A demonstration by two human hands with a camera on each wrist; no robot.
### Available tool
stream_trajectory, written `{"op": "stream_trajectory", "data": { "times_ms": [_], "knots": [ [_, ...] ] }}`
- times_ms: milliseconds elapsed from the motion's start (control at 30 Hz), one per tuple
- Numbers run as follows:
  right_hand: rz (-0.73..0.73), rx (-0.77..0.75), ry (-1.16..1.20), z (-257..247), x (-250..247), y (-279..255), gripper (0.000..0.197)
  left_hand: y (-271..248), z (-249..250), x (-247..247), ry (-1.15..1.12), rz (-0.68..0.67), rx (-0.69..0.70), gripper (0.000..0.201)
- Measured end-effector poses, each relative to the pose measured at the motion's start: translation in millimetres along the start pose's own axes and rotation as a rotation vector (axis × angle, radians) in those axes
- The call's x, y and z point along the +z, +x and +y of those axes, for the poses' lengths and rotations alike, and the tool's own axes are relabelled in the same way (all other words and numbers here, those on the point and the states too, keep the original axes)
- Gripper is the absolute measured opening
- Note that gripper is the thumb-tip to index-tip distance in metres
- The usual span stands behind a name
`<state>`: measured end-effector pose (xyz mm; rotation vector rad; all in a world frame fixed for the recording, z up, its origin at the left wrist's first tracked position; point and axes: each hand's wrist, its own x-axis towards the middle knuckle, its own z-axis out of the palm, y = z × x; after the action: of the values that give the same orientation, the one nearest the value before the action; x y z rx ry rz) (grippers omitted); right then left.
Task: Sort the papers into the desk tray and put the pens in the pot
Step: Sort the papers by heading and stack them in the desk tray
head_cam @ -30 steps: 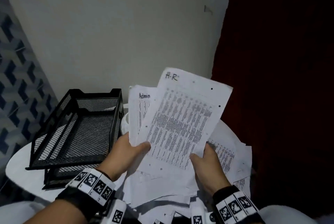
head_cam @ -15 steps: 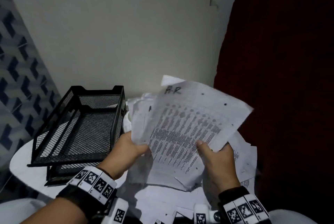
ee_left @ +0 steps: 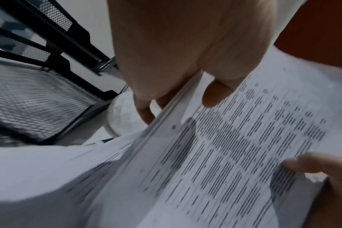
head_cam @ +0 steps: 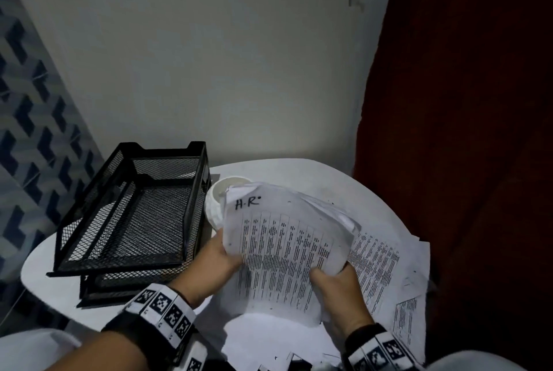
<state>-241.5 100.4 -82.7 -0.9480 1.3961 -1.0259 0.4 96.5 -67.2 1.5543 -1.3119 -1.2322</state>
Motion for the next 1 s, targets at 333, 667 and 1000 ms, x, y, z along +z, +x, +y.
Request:
{"op": "stream_trajectory", "data": {
  "times_ms": [333,667,1000],
  "knots": [
    [0.11,0.105,0.096,-9,4,9,0.007,-1,-20,15,0.125,0.146,0.013,0.023],
    [0.094,0.053,0.279,-45,-9,11,0.008,18,69,-117,-0.058,0.553,0.119,0.025],
    [0.006,0.09,0.266,-25,0,17,0.128,27,-15,-245,-0.074,0.765,-0.284,0.042]
  ]
}}
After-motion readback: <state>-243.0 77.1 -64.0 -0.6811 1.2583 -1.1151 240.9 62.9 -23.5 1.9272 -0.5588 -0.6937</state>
